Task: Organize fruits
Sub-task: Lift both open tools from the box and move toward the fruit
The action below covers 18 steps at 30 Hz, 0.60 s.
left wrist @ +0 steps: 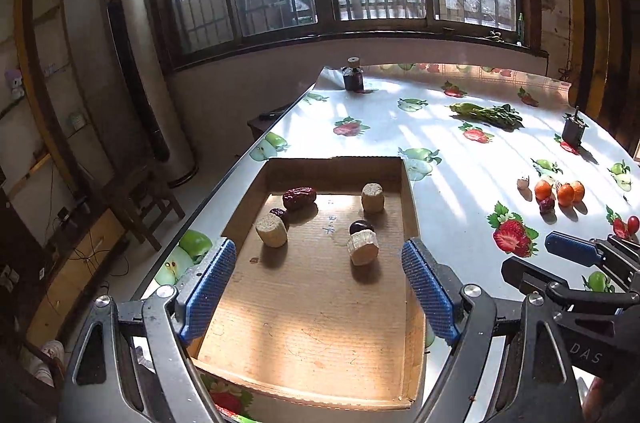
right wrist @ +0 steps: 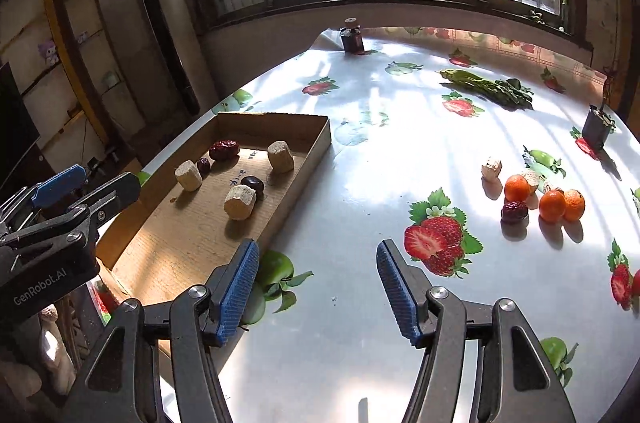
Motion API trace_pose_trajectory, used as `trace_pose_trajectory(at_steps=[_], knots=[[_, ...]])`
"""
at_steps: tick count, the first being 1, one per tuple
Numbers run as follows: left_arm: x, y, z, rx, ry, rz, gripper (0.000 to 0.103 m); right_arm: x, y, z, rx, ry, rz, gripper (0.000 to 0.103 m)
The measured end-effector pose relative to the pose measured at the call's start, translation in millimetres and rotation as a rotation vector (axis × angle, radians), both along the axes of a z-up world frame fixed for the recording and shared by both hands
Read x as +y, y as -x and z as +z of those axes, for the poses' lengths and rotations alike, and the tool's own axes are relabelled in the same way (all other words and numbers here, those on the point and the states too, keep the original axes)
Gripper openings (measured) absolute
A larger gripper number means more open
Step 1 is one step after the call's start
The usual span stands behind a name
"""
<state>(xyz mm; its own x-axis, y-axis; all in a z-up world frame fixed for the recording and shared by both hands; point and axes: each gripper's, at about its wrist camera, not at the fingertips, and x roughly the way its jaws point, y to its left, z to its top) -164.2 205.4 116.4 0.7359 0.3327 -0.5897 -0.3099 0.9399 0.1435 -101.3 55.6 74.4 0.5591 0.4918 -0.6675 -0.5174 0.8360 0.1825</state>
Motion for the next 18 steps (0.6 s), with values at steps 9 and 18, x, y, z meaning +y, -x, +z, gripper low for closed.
trace_pose_trajectory(at_steps=[9, 18], knots=[[-38.3, 2.0, -0.9, 0.026, -0.019, -0.073, 0.085, -52.0, 4.2, -2.4, 0.008, -0.053, -0.071, 0.07], [-51.9, 0.3, -9.5, 0.056, 0.012, -0.108, 0.085, -88.7, 3.8, -4.5, 0.01, -0.076, -0.137, 0.07]])
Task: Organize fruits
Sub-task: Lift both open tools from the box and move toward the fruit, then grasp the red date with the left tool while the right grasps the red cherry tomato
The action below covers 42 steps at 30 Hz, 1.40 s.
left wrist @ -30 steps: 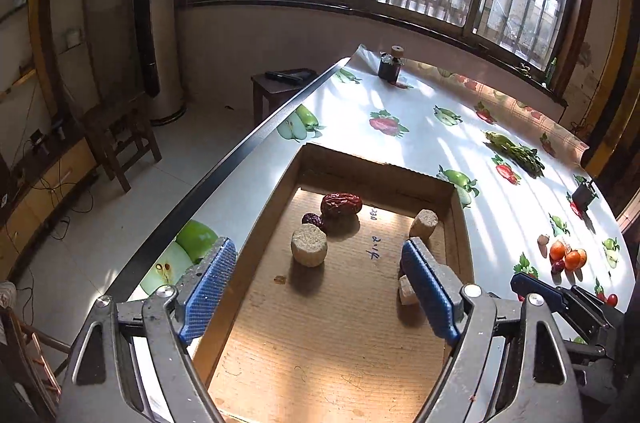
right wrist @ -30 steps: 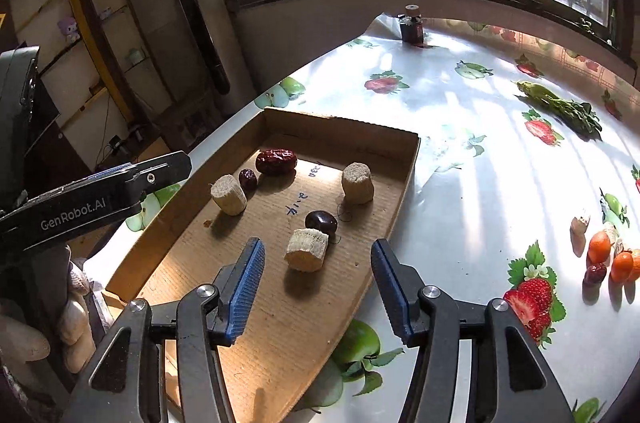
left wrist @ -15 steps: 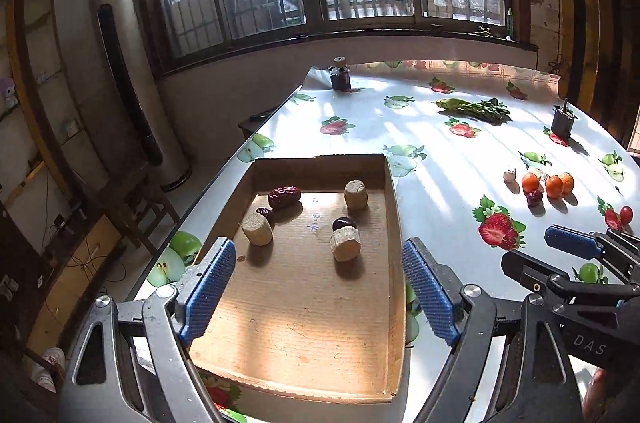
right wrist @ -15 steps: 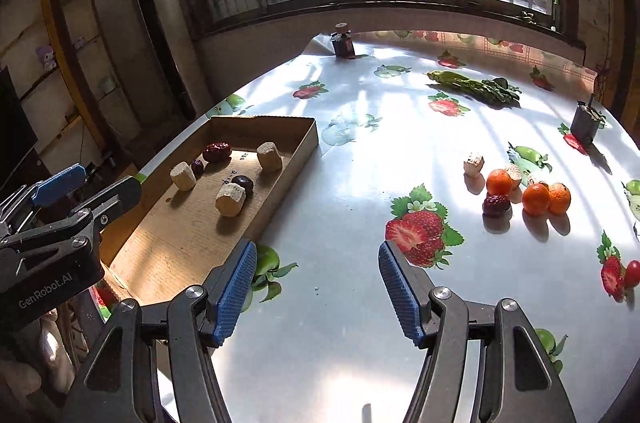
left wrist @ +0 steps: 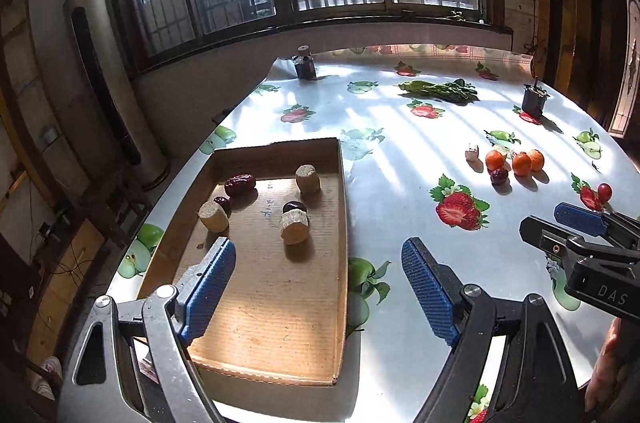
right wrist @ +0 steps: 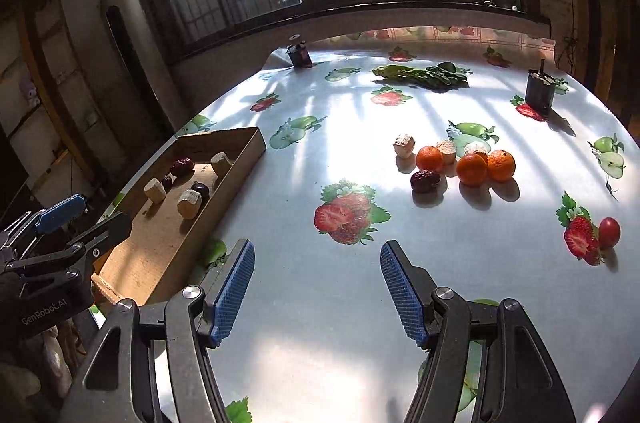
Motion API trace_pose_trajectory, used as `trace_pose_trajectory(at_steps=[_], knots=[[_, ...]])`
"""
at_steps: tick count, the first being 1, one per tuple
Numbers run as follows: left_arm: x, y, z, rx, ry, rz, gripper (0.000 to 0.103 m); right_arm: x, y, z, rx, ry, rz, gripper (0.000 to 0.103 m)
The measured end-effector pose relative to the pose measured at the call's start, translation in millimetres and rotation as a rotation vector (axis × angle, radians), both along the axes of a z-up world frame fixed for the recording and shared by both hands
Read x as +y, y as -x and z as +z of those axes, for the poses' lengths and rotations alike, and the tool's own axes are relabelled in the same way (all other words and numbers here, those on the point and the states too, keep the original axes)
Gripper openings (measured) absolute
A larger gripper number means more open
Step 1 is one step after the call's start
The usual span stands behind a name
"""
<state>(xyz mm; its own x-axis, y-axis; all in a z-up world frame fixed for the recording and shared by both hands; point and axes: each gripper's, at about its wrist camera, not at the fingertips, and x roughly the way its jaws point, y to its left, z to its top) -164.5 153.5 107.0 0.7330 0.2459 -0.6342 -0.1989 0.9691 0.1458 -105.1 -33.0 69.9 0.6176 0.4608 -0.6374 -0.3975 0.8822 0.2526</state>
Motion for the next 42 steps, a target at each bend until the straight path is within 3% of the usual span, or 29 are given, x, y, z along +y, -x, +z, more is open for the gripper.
trace_pose_trajectory(at_steps=[4, 9, 14, 18, 22, 28, 31, 37, 42], knots=[[-4.7, -0.4, -2.2, 0.009, 0.007, -0.028, 0.085, -17.9, -1.6, -1.8, 0.007, -0.008, -0.036, 0.071], [2.0, -1.3, -0.8, 0.007, 0.112, -0.076, 0.085, -56.6, -1.9, 1.8, -0.007, -0.003, -0.109, 0.071], [6.0, -10.3, -1.2, 0.027, 0.244, -0.132, 0.085, -137.9, -8.5, 17.3, -0.022, 0.009, -0.29, 0.071], [-8.2, -23.3, 0.5, 0.035, 0.252, -0.171, 0.085, -208.2, -15.2, 29.1, -0.018, 0.006, -0.446, 0.071], [-28.3, -39.1, 1.1, 0.049, 0.27, -0.232, 0.085, -250.1, -27.7, 28.8, 0.019, 0.02, -0.541, 0.072], [-64.4, -65.6, -11.5, 0.096, 0.278, -0.308, 0.085, -249.6, -62.6, -5.2, 0.125, 0.008, -0.54, 0.072], [-84.3, -79.0, -16.3, 0.1, 0.246, -0.347, 0.085, -239.7, -82.8, -27.7, 0.166, 0.032, -0.544, 0.071], [-115.8, -112.7, -29.5, 0.096, 0.207, -0.419, 0.082, -229.8, -98.9, -50.9, 0.178, 0.063, -0.538, 0.071], [-131.3, -156.0, -54.1, 0.158, 0.234, -0.409, 0.067, -229.4, -102.1, -57.3, 0.172, 0.078, -0.528, 0.069]])
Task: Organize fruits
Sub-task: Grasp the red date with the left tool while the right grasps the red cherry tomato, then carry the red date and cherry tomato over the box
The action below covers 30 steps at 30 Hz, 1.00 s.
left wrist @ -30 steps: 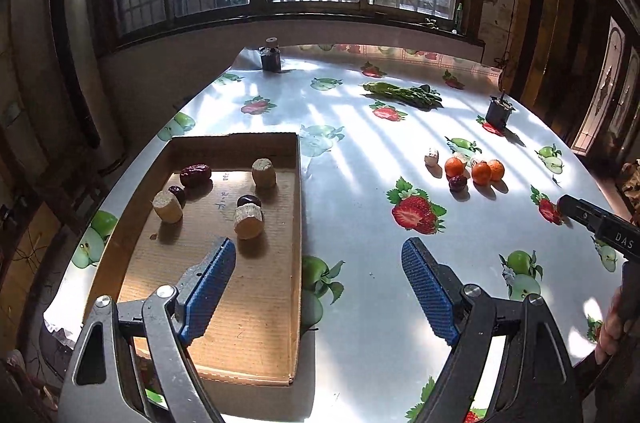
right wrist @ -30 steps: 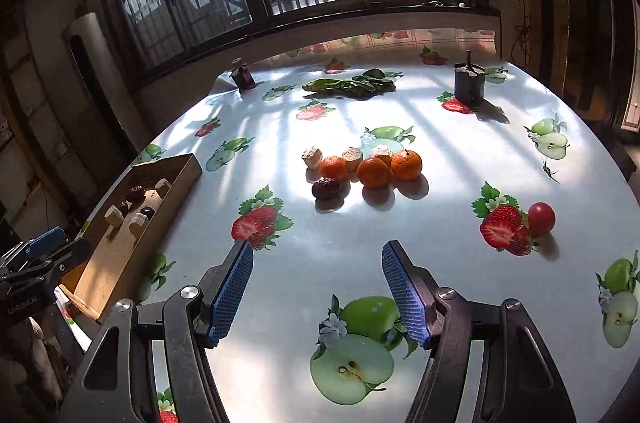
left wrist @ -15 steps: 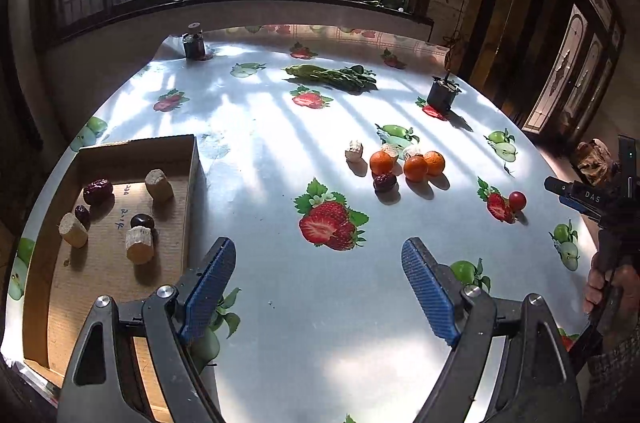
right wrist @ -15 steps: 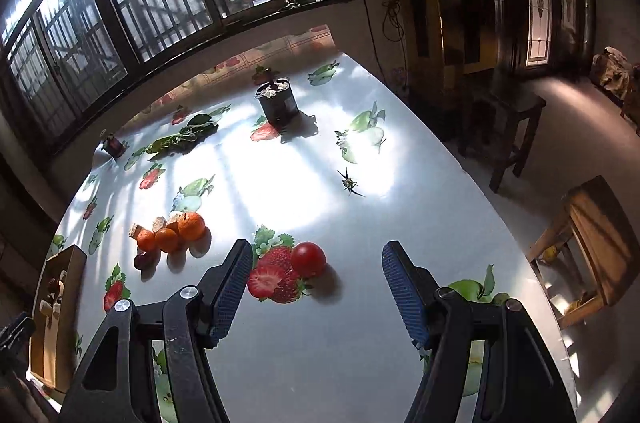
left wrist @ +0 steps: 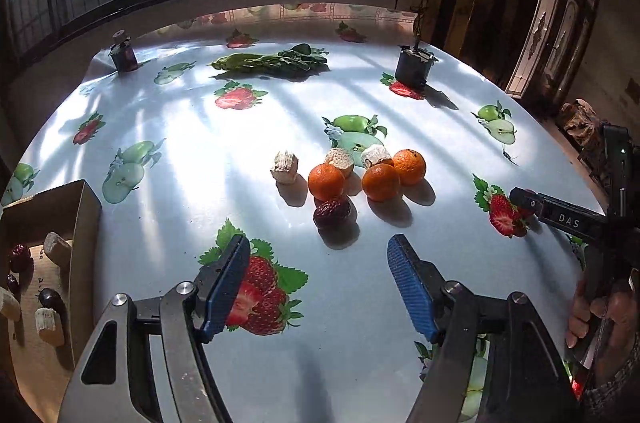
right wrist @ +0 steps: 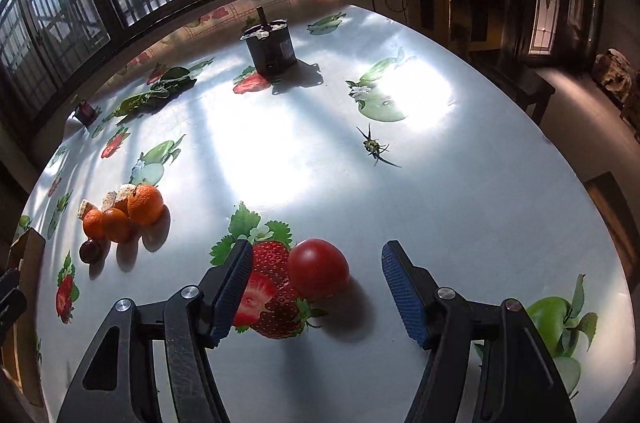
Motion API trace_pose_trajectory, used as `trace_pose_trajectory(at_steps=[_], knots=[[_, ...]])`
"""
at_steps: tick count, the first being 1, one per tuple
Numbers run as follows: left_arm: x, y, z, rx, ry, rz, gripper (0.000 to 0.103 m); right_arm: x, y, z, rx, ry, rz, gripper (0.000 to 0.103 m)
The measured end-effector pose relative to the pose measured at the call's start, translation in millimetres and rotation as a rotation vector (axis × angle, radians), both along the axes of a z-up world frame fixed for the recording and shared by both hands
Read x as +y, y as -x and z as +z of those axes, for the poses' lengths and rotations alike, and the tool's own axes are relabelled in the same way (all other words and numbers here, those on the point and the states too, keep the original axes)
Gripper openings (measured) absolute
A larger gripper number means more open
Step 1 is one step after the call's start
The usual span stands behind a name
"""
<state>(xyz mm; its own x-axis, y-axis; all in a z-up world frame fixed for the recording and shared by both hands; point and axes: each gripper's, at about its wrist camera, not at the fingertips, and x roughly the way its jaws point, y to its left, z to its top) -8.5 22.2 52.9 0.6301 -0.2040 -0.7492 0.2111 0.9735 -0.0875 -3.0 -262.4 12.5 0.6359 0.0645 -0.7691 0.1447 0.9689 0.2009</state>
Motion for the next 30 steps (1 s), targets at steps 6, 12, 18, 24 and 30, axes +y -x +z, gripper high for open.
trace_pose_trajectory(at_steps=[6, 12, 18, 24, 30], knots=[[-18.9, -33.4, -26.0, 0.036, 0.006, -0.013, 0.066, 7.4, -0.1, -2.2, 0.002, 0.017, 0.024, 0.058], [-22.7, -46.4, -42.8, 0.083, 0.041, -0.028, 0.057, 14.8, -0.2, -2.2, 0.002, 0.051, 0.04, 0.043], [-20.6, -44.8, -43.1, 0.066, 0.054, -0.027, 0.026, 17.8, 0.7, -2.1, 0.002, 0.065, 0.044, 0.035], [-14.9, -35.4, -43.7, 0.049, 0.071, -0.003, 0.026, 9.6, 3.2, -1.3, -0.006, 0.016, 0.026, 0.032], [-10.4, -34.6, -44.2, 0.051, 0.098, 0.009, 0.026, 1.1, 9.3, 6.2, -0.066, -0.113, 0.039, 0.032]])
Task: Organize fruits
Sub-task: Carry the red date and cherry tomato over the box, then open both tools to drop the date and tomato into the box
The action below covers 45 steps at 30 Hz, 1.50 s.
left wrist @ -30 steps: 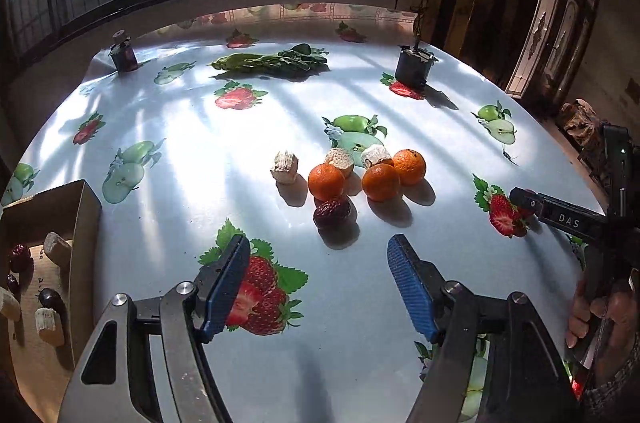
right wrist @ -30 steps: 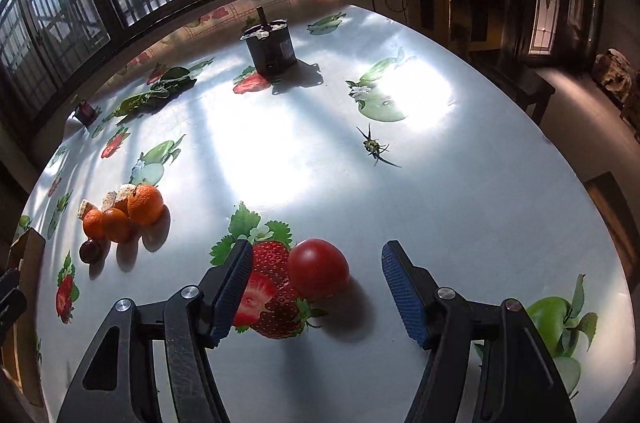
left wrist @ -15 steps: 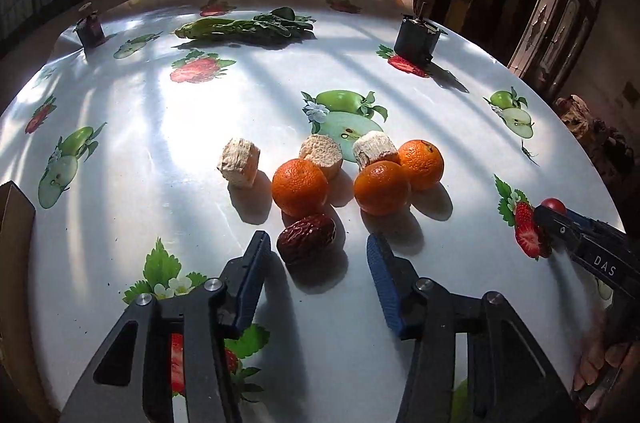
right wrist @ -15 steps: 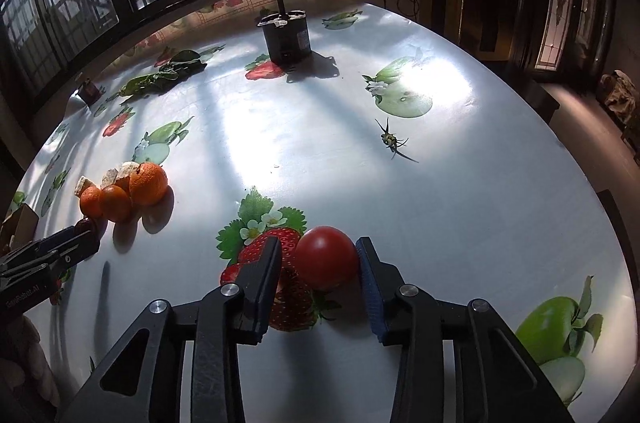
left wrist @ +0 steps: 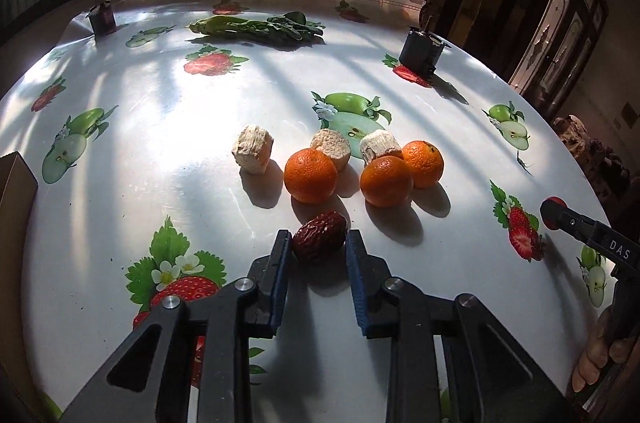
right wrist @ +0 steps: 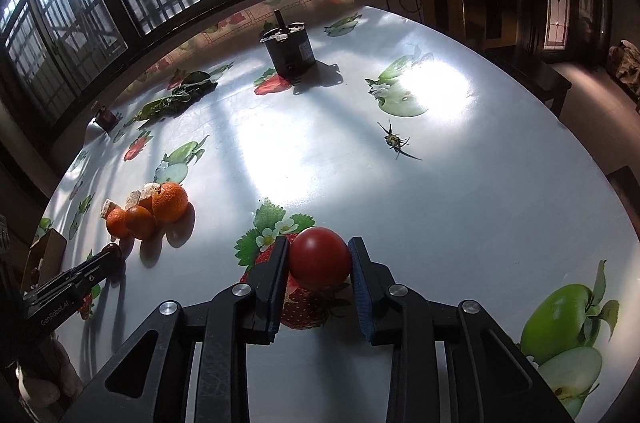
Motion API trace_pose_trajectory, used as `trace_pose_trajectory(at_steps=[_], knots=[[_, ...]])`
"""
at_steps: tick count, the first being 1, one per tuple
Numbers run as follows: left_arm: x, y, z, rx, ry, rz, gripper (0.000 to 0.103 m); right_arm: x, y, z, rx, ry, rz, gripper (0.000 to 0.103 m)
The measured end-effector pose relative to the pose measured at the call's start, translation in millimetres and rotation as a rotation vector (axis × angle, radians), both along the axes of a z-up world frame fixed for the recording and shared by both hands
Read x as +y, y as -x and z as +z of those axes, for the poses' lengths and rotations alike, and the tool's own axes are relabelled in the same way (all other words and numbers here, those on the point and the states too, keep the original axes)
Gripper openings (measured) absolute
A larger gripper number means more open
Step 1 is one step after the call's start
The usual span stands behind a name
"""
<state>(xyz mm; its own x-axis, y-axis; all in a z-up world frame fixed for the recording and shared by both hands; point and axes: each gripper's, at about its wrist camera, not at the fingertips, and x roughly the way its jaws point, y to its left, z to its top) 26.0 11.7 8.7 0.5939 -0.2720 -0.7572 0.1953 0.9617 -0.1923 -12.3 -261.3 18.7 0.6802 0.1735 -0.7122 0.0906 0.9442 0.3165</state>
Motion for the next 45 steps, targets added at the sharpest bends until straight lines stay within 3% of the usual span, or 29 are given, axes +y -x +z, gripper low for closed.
trace_pose_trajectory(at_steps=[10, 16, 22, 27, 33, 42, 45], knots=[[12.2, 7.9, 13.2, -0.01, 0.051, 0.038, 0.026, 3.8, -0.9, 6.9, -0.04, 0.019, -0.021, 0.032], [40.8, 54.0, 41.7, -0.039, 0.099, 0.062, 0.026, 4.2, 1.5, 7.4, -0.047, 0.079, -0.054, 0.032], [115.1, 110.6, 67.8, -0.077, 0.093, 0.154, 0.026, 27.4, 18.7, 30.4, -0.088, 0.073, 0.0, 0.032], [198.4, 138.2, 72.4, -0.081, -0.008, 0.322, 0.026, 93.3, 40.9, 68.9, -0.143, 0.053, 0.176, 0.032], [278.4, 152.3, 56.7, -0.01, -0.031, 0.486, 0.027, 205.1, 55.7, 90.2, -0.158, 0.038, 0.427, 0.032], [324.9, 125.2, 15.9, 0.182, -0.032, 0.549, 0.027, 376.2, 67.7, 67.7, -0.08, 0.063, 0.761, 0.032], [331.5, 120.6, 14.1, 0.192, -0.039, 0.56, 0.027, 415.1, 64.9, 50.2, -0.03, 0.091, 0.816, 0.033]])
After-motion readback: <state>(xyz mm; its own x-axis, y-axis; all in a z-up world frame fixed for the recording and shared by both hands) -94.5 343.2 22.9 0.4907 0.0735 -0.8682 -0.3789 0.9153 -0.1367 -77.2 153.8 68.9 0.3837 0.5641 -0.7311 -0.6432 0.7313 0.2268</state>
